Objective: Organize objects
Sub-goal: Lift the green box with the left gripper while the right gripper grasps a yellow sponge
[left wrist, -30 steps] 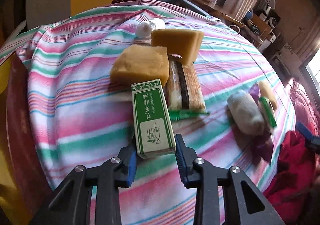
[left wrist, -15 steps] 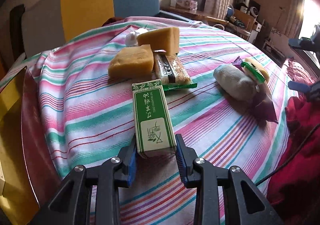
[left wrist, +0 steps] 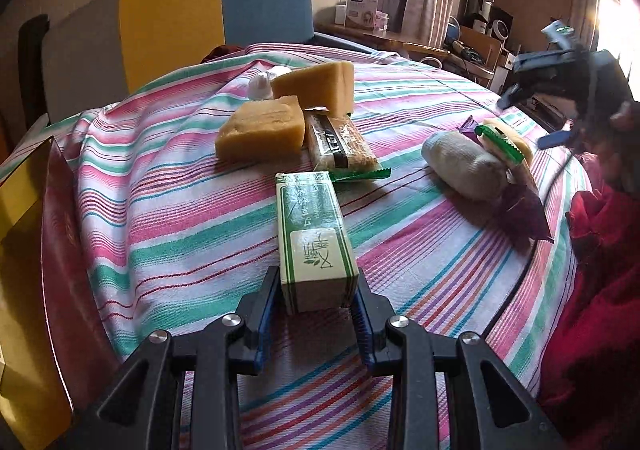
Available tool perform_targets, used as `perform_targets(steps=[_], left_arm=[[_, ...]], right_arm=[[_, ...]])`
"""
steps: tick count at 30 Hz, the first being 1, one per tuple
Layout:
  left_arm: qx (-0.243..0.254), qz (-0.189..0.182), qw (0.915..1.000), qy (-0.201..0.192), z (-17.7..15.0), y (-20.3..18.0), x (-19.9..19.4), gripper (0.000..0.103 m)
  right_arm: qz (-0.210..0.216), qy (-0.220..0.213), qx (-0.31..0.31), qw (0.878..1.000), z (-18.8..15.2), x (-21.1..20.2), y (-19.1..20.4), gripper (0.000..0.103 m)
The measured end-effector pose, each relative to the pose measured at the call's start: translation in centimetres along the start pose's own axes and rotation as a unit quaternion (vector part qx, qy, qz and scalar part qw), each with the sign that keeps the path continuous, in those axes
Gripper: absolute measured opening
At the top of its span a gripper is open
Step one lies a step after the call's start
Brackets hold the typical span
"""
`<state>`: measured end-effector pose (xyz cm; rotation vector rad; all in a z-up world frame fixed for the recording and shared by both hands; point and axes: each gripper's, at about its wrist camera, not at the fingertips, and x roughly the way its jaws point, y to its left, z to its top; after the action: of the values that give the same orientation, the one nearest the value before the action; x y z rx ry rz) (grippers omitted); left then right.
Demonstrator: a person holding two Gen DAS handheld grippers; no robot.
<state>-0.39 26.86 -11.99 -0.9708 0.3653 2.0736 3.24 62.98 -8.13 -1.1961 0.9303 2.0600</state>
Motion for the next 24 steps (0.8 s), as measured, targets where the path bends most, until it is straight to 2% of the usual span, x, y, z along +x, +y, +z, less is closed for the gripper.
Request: perform_targets(steps=[2,4,5,6,11,19,24], left_arm=[[-0.001,-0.001,1.0,-0.001,0.0,0.1,0.0,0.033],[-0.002,-0.003,1.0,-0.003,-0.1,0.1,0.0,0.033],[-0.003,-0.003,1.0,-0.004,-0.1,0.1,0.0,0.033],[-0.004,-0.002,1.0,-0.005,-0.1,0.1,0.0,0.033],[-0.006,-0.004,1.0,-0.006,-0.1,0.2,0.0,0.033],[-0.02,-0.013,0.9997,0.011,0.3,0.6,-0.8,0.032],[-0.031,-0.025,0.9991,-0.018,0.9,0.9,-4.2,0.032]], right_arm=[[-0.024,0.014,-0.012,1.0,0.7,1.9,0.4,0.076],[-0.042,0.034,-0.026,0.998,0.8,3.6,0.5,0.071],[-0.063,0.042,-0.038,0.996,0.7,4.5,0.6,0.058],[-0.09,0.051,-0.046,0.994,0.6,5.2,0.5,0.054],[-0.077,0.05,-0.039,0.995,0.9,5.4,-0.2,0.057],[-0.097,0.043,-0.066,0.992,0.6,5.6,-0.2,0.058],[-0.116,0.033,-0.096,0.988,0.5,5.6,0.1,0.058]])
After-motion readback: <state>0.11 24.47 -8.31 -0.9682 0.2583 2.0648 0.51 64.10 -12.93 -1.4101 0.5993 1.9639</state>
